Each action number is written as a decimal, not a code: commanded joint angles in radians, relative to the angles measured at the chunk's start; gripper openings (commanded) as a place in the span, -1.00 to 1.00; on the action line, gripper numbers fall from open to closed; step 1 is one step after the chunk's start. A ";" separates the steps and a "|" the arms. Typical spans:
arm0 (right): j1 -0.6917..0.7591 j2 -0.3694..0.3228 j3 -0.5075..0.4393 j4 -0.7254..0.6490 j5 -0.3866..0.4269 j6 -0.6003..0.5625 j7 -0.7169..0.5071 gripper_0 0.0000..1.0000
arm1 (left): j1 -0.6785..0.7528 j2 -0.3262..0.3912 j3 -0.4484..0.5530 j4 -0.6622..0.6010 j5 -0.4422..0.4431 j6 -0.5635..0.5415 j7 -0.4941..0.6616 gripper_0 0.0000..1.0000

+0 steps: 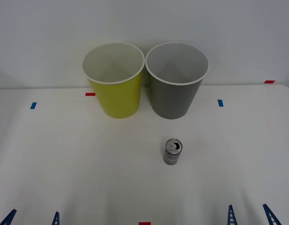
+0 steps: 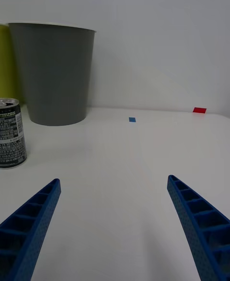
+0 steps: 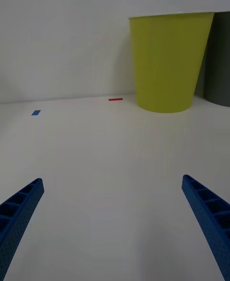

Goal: Put cans in the gray bin and PET bottles in the light green bin.

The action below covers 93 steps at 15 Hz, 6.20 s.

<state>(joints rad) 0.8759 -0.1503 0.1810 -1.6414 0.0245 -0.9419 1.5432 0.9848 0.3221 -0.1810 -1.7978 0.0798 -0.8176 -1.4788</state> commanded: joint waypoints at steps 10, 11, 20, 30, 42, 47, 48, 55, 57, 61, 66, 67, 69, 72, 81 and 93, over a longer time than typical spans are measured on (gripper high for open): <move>0.000 0.000 0.000 0.000 0.000 0.000 0.000 0.53 | 0.000 0.000 0.000 0.000 0.000 0.000 0.000 1.00; 0.000 0.000 0.000 0.000 0.000 0.000 0.000 0.54 | 0.000 0.000 0.000 0.000 0.000 0.000 0.000 1.00; 0.000 0.000 0.000 0.000 0.000 0.000 0.000 0.54 | 0.000 0.000 0.000 0.000 0.000 0.000 0.000 1.00; 0.000 0.000 0.000 0.000 0.000 0.000 0.000 0.54 | 0.000 0.000 0.000 0.000 0.000 0.000 0.000 1.00; 0.000 0.000 0.000 0.000 0.000 0.000 0.000 0.54 | 0.000 0.000 0.000 0.000 0.000 0.000 0.000 1.00; -0.006 -0.018 -0.005 0.049 0.002 -0.003 0.002 0.54 | 0.000 0.000 0.000 0.000 0.000 0.000 0.000 1.00; -0.005 -0.031 -0.003 0.049 0.003 -0.025 0.003 0.66 | 0.000 0.000 0.000 0.000 0.000 0.000 0.000 1.00; -0.066 -0.161 0.110 0.049 -0.009 -0.063 0.011 1.00 | 0.000 0.000 0.000 0.000 0.000 0.000 0.000 1.00; -0.104 -0.156 0.147 0.049 -0.009 -0.028 0.018 1.00 | 0.000 0.000 0.000 0.000 0.000 0.000 0.000 1.00; -0.199 -0.120 0.189 0.051 0.002 0.066 0.038 1.00 | 0.000 0.000 0.000 0.000 0.000 0.000 0.000 1.00; -0.284 -0.054 0.202 0.049 0.017 0.181 0.060 1.00 | 0.000 0.000 0.000 0.000 0.000 0.000 0.000 1.00; -0.295 -0.038 0.206 0.051 0.023 0.207 0.064 1.00 | 0.000 0.000 0.000 0.000 0.000 0.000 0.000 1.00; -0.314 -0.005 0.207 0.051 0.035 0.242 0.069 1.00 | 0.000 0.000 0.000 0.000 0.000 0.000 0.000 1.00; -0.342 0.029 0.204 0.051 0.040 0.272 0.072 1.00 | 0.000 0.000 0.000 0.000 0.000 0.000 0.000 1.00; -0.422 0.086 0.186 0.051 0.043 0.380 0.077 1.00 | 0.000 0.000 0.000 0.000 0.000 0.000 0.000 1.00; -0.548 0.132 0.152 0.103 0.048 0.463 0.083 1.00 | 0.000 0.000 0.000 0.000 0.000 0.000 0.000 1.00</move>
<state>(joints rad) 0.3323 -0.0193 0.3369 -1.5386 0.0715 -0.4859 1.6247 0.9848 0.3221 -0.1810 -1.7978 0.0798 -0.8176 -1.4788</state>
